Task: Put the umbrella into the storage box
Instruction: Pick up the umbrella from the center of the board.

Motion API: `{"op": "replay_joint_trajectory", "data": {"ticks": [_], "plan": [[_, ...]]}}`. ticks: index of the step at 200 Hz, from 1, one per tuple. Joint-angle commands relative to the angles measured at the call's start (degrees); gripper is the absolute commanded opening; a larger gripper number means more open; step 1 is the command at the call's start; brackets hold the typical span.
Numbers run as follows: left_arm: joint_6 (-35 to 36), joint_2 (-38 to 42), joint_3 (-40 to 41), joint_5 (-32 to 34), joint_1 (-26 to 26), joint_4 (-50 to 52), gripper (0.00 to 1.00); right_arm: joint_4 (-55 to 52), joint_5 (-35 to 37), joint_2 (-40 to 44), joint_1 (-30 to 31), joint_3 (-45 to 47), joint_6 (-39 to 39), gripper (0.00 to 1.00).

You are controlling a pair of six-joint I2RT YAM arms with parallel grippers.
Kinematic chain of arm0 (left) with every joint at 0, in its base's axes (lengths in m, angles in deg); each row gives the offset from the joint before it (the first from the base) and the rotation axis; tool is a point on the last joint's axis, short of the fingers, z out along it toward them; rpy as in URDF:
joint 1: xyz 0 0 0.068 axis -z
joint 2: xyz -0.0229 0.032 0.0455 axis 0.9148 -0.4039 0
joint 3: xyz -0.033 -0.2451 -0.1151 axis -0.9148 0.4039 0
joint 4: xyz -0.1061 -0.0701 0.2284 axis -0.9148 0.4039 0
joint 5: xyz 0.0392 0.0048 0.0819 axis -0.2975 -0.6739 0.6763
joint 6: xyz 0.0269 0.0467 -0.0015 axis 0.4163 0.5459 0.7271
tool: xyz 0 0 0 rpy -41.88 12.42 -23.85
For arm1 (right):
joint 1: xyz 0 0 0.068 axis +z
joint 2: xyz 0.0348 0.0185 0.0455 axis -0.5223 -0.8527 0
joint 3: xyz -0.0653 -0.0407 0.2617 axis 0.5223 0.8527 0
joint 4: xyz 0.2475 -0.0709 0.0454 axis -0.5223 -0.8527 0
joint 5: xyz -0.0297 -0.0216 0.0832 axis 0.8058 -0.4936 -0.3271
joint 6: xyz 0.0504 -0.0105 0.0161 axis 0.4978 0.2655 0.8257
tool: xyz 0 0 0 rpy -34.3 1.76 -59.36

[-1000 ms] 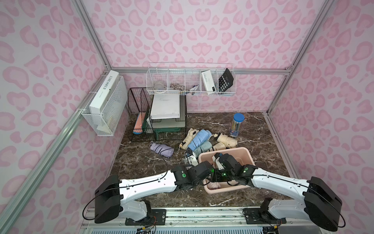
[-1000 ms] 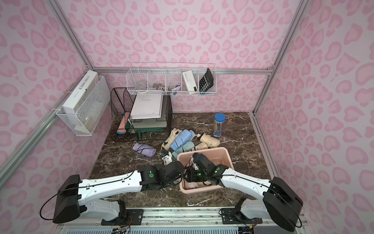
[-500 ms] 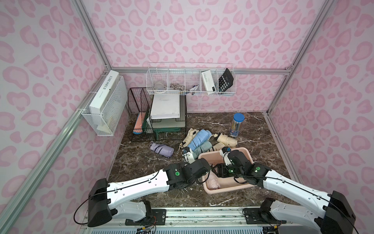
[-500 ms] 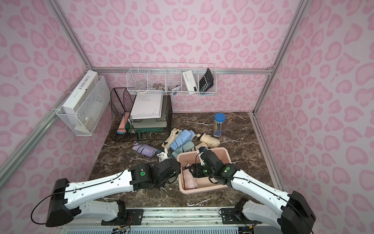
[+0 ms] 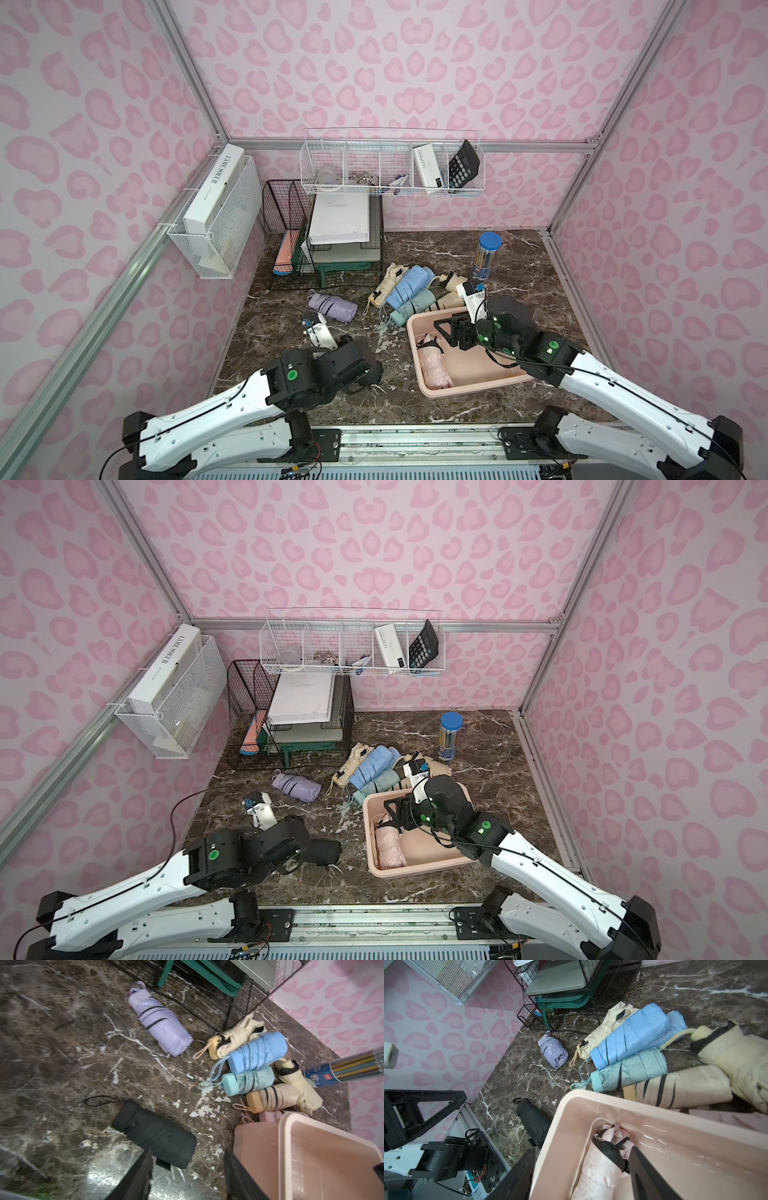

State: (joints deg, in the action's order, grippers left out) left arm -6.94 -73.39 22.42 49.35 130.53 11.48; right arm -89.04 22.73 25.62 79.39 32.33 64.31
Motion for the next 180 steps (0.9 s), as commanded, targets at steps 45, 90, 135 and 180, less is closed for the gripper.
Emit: {"op": "replay_joint_trajectory", "data": {"ticks": [45,90,135,180], "plan": [[-0.66,13.9,3.68,5.02,-4.06,15.3,0.6,3.88,-3.7,-11.16,5.16,-10.33,-7.51,0.66],[4.51,18.92,1.87,10.95,-4.42,17.17,0.6,2.74,-4.08,-22.07,10.8,-18.94,-12.87,0.68],[7.76,20.48,-1.41,15.69,-4.42,18.71,0.6,0.86,-4.69,-31.53,16.18,-25.48,-18.17,0.7],[4.43,20.89,-2.47,17.35,-4.42,22.98,0.6,-2.15,-6.46,-40.54,20.83,-30.51,-24.93,0.75]]}}
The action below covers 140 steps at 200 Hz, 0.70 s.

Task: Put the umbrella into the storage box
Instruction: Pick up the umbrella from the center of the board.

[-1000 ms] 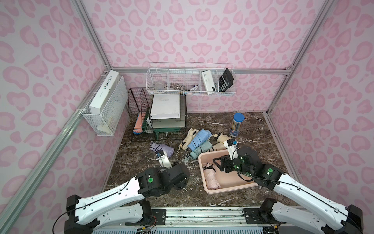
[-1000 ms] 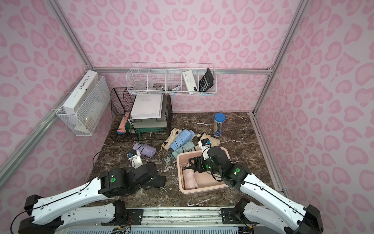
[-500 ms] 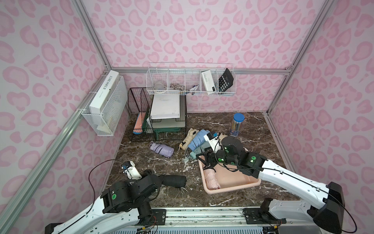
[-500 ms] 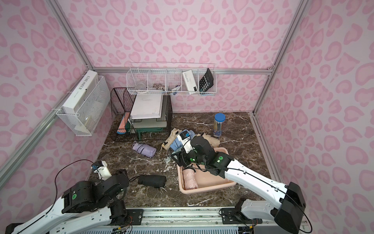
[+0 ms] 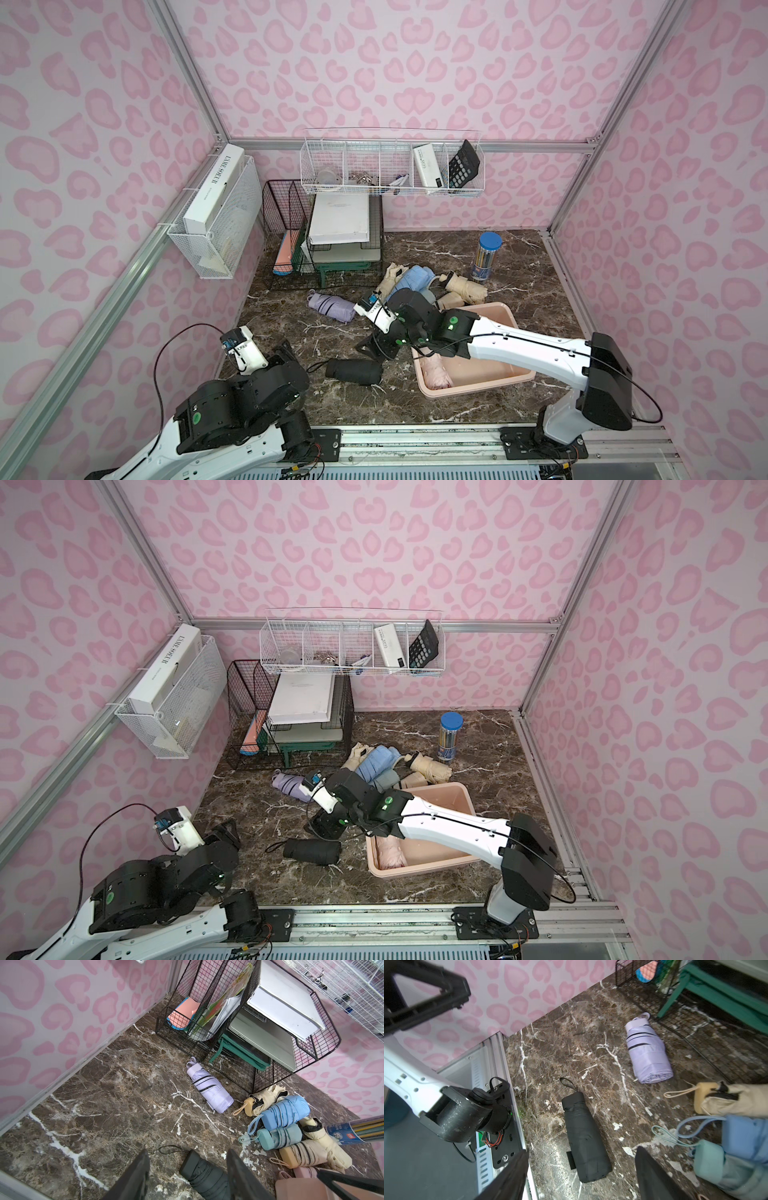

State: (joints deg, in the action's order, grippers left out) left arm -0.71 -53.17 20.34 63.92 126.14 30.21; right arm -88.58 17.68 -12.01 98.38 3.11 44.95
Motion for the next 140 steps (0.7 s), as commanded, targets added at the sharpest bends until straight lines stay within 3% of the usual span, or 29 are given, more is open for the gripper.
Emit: {"op": "replay_joint_trajectory", "data": {"ticks": [1,80,140], "plan": [[-1.86,0.77,-0.35,2.87,-0.02,4.28,0.6,-2.64,-1.41,-3.02,1.92,-1.36,-5.8,0.75],[3.99,5.13,0.36,3.76,-0.02,0.65,0.59,-13.23,-0.07,-18.49,3.56,-12.92,-21.4,0.79],[5.38,4.6,1.85,2.37,-0.02,-3.16,0.6,-21.06,0.63,-29.15,3.53,-24.29,-24.75,0.8]]}}
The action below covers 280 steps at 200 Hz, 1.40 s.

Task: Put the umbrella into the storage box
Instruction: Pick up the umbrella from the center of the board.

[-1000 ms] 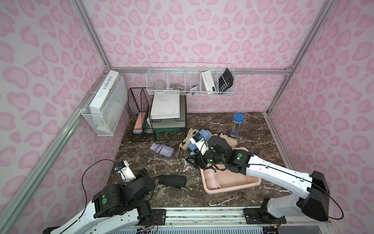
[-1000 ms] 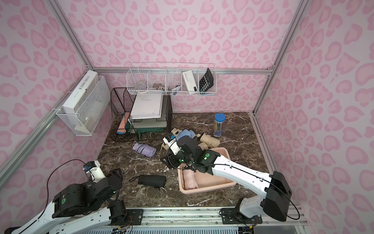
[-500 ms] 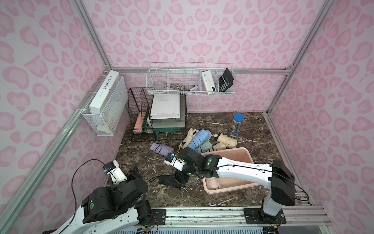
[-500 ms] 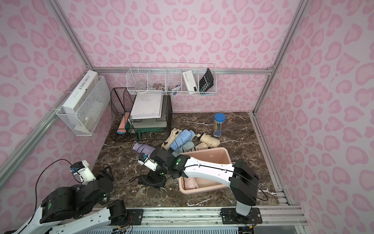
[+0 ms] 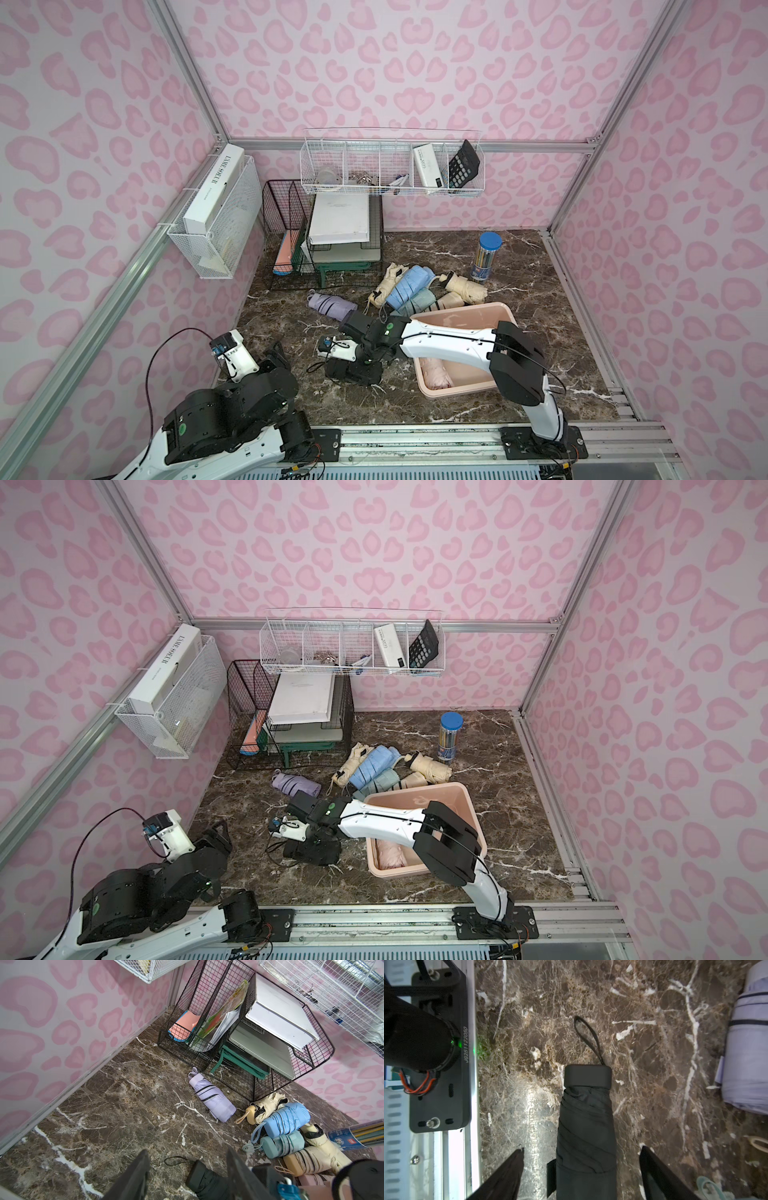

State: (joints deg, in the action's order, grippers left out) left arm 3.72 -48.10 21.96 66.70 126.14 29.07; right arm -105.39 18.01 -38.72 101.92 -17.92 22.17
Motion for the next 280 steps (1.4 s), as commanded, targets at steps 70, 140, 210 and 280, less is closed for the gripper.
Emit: {"op": "replay_joint_trajectory", "data": {"ticks": [70,140,210,280], "plan": [[0.85,-0.99,1.09,-1.57,-0.03,-3.53,0.6,-10.15,2.42,-11.88,0.11,-13.1,-0.93,0.81],[1.37,-0.87,2.55,-2.34,-0.03,-6.99,0.6,-15.66,7.68,-17.67,1.02,-19.08,-0.93,0.74],[1.37,-1.26,2.87,-3.33,-0.02,-8.03,0.6,-18.13,10.88,-18.44,2.18,-19.7,0.46,0.52],[2.58,-1.55,2.28,-3.51,-0.02,-8.74,0.6,-10.39,13.65,-11.08,2.89,-8.63,3.08,0.32]]}}
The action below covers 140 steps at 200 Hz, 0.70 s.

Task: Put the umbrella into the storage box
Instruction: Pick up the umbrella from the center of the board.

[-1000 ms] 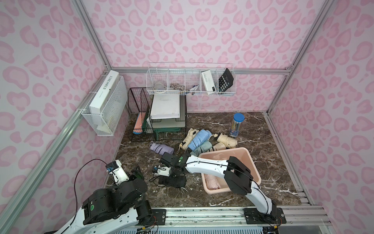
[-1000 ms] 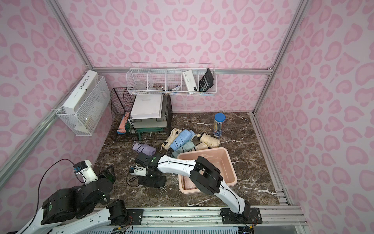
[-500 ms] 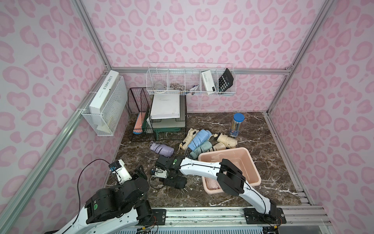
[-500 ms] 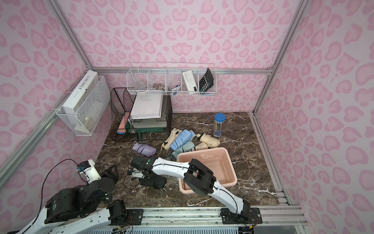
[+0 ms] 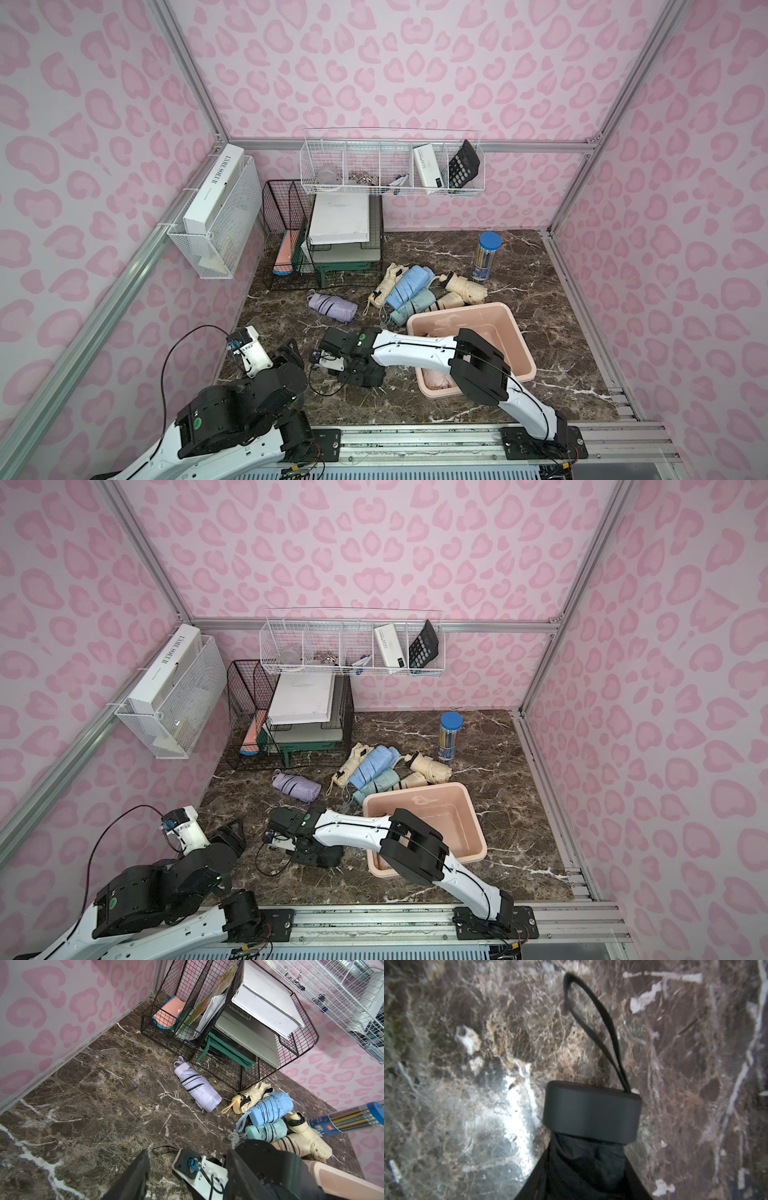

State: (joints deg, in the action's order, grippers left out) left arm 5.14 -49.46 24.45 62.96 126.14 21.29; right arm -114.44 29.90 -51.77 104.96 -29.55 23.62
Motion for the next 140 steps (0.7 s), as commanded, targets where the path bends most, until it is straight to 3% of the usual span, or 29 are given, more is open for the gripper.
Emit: {"op": "replay_joint_trajectory", "data": {"ticks": [1,68,140], "plan": [[1.17,-0.15,-0.2,0.23,-0.02,-0.98,0.6,-1.17,1.71,2.07,-0.16,3.05,1.7,0.32],[2.43,-0.22,-1.25,-0.12,0.0,-2.04,0.6,9.52,-3.76,13.05,-0.25,13.08,5.51,0.19],[4.97,-0.46,-3.38,0.76,-0.02,-3.46,0.6,15.93,-6.83,26.15,-0.83,22.02,11.82,0.16]]}}
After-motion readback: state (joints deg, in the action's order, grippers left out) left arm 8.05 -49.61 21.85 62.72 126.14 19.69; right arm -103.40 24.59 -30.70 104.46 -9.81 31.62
